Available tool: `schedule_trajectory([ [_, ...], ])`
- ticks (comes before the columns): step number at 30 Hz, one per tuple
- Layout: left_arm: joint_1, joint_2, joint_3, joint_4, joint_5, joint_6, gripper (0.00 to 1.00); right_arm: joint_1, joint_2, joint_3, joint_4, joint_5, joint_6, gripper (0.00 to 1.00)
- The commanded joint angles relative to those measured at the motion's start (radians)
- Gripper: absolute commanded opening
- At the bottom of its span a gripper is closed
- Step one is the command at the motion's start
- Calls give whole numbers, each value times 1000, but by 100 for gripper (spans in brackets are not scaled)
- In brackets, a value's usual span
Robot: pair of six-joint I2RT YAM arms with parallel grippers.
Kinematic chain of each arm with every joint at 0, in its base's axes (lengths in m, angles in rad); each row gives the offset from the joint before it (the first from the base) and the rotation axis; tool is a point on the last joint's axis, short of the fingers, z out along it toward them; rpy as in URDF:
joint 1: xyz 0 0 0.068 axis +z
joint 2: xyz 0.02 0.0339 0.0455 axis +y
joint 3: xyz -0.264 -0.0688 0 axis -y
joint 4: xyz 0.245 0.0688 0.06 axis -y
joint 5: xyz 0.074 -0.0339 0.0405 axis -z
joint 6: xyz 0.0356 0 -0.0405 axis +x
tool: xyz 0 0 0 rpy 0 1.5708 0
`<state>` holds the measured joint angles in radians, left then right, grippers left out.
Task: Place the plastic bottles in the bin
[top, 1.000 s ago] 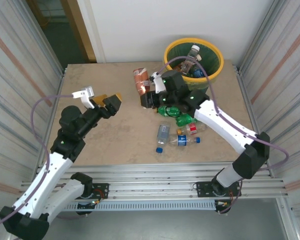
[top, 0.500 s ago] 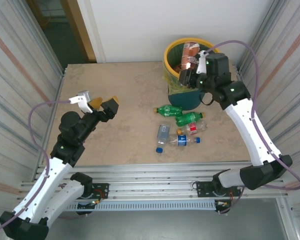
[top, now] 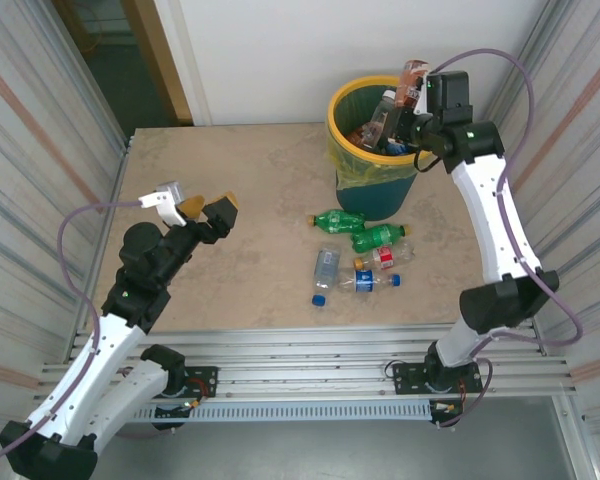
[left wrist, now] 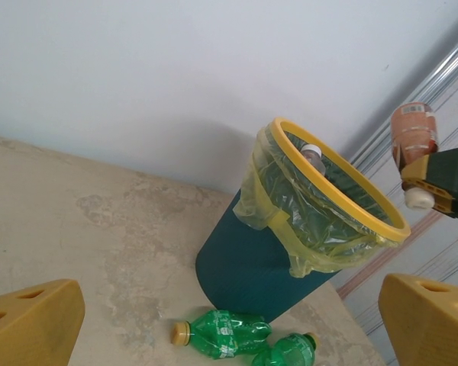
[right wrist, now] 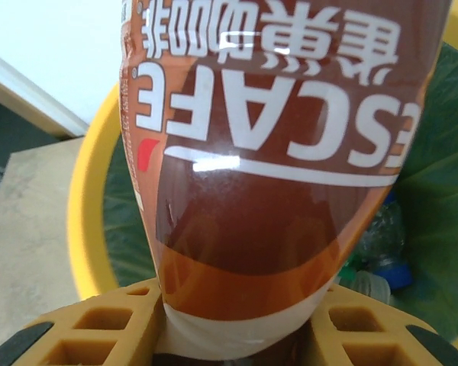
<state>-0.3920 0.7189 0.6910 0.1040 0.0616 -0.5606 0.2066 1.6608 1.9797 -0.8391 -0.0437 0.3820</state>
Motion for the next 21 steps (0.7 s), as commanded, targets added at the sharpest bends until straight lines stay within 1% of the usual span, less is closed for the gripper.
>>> schedule_trajectory([
  [1,-1,-1,3,5,-24,23,99,-12,59,87,-61,41,-44,27],
  [7,0,10,1,0,-36,29,99,-15,177,189,-122,127,-74,29],
  [10,-1,17,4,0,-40,33,99,-16,219,215,-137,141,-78,34],
  [16,-2,28,6,-14,-54,42,99,-16,268,249,-159,167,-85,51],
  [21,-1,28,5,-17,-64,45,99,-16,272,256,-161,179,-94,68],
])
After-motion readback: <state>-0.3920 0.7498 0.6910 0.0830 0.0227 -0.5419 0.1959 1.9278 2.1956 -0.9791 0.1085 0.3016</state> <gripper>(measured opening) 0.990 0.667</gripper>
